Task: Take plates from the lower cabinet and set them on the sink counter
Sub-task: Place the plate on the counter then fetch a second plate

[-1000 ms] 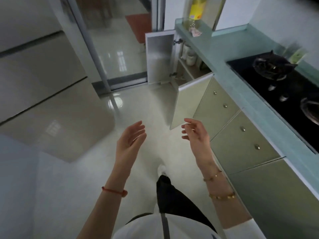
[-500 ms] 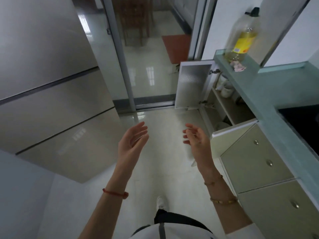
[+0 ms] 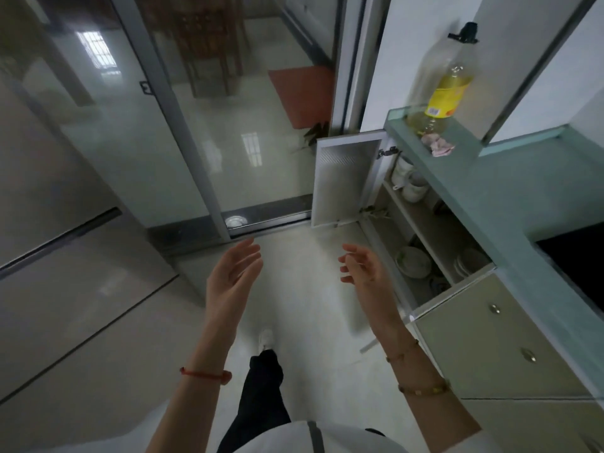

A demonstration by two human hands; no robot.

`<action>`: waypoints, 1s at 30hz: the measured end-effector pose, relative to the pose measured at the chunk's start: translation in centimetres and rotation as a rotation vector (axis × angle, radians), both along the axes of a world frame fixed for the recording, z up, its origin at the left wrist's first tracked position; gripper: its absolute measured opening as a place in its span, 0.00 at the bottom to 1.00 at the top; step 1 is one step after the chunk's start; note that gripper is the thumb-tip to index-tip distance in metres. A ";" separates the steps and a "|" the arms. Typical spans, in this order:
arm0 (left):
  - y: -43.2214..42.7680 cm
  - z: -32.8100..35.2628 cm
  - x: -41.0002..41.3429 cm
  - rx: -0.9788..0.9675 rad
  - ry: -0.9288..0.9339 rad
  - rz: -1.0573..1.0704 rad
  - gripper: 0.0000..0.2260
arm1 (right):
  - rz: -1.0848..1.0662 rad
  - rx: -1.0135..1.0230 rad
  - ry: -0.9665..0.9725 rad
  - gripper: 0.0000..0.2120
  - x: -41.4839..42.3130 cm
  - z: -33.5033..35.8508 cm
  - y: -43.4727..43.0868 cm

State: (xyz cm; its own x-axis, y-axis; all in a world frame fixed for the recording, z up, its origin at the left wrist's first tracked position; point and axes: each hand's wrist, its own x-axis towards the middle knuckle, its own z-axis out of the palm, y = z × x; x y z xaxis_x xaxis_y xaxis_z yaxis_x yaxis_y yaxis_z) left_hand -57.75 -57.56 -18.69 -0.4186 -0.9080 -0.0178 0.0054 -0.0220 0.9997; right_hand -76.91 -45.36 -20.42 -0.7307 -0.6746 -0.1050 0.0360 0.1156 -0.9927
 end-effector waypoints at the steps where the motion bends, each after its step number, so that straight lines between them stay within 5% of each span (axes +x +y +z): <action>1: -1.6 -0.1 -0.9 -0.004 -0.011 -0.019 0.16 | -0.022 0.002 -0.002 0.09 -0.8 0.0 -1.1; 14: -23.2 1.3 -18.5 0.003 -0.093 -0.399 0.15 | -0.407 0.016 -0.035 0.10 -10.1 0.4 -17.7; 30: -29.4 -1.0 -41.7 0.044 -0.250 -0.879 0.17 | -0.891 0.070 -0.123 0.09 -26.2 -4.9 -19.7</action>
